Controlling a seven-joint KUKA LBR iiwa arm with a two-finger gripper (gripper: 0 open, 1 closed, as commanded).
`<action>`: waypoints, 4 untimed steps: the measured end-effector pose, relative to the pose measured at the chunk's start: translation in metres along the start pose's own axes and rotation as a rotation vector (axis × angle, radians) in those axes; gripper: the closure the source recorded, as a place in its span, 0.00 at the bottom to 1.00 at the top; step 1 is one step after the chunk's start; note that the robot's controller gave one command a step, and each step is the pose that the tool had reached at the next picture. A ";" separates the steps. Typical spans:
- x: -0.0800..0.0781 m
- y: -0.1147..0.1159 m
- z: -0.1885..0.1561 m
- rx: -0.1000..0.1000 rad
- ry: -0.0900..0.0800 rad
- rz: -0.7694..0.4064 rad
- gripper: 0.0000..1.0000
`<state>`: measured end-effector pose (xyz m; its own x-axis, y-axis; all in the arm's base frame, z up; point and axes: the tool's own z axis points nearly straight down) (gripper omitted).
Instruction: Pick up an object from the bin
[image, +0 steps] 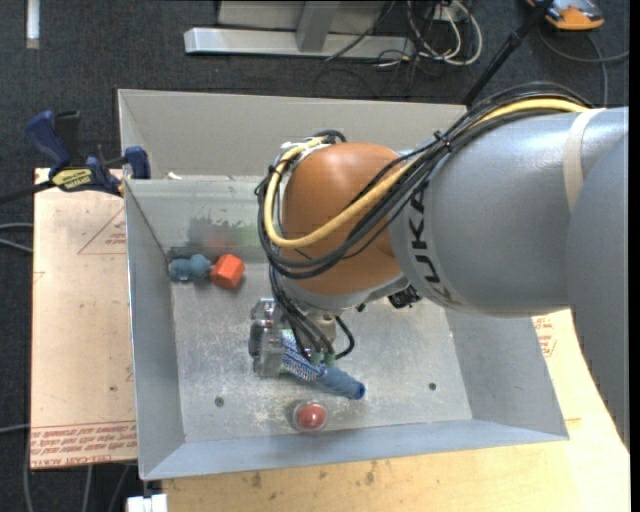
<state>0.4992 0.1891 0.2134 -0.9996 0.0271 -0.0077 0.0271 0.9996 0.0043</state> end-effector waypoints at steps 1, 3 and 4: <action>-0.012 -0.134 0.037 0.008 0.010 0.060 1.00; -0.002 -0.105 0.145 0.002 0.008 -0.255 0.00; 0.006 -0.134 0.050 0.003 0.002 -0.448 0.00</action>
Offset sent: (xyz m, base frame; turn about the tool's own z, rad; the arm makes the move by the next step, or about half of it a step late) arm 0.0083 -0.1289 -0.0354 0.0502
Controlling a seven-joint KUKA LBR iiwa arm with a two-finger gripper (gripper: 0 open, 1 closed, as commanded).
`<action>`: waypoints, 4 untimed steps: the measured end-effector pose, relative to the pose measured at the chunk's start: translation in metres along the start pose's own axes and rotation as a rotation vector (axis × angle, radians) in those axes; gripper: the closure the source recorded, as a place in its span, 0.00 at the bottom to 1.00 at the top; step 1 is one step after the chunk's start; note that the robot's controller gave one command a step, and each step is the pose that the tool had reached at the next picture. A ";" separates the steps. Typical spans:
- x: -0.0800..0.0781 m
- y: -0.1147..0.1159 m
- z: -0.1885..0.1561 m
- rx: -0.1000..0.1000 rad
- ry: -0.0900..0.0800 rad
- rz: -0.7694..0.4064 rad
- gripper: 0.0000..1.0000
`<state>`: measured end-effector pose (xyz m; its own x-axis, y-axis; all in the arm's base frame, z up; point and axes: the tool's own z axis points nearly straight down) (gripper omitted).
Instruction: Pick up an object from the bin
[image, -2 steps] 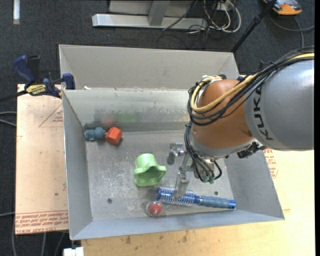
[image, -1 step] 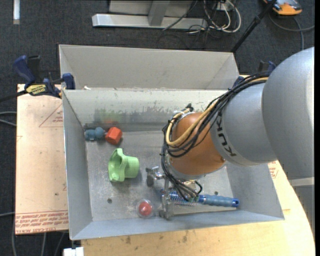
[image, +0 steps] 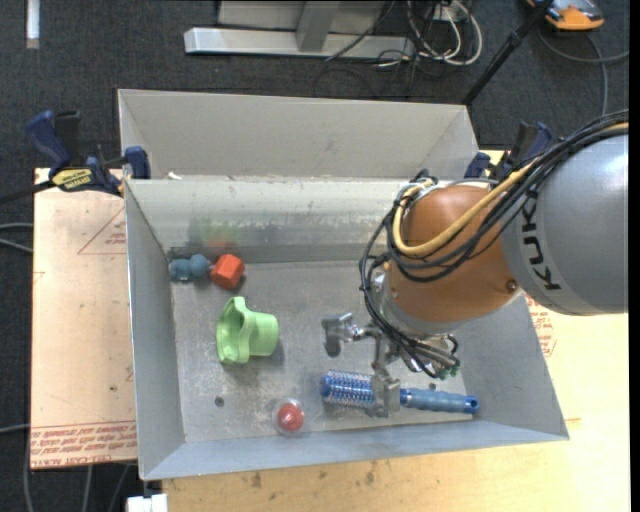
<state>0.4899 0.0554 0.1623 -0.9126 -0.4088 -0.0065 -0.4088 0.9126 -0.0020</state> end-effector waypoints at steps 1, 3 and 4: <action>-0.011 -0.010 0.090 -0.006 0.011 -0.116 0.00; -0.015 0.034 0.093 -0.006 0.007 -0.268 1.00; -0.034 0.038 -0.069 -0.001 -0.002 -0.312 1.00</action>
Offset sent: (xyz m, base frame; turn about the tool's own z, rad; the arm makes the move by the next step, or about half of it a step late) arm 0.0165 -0.0050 -0.0861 -0.1177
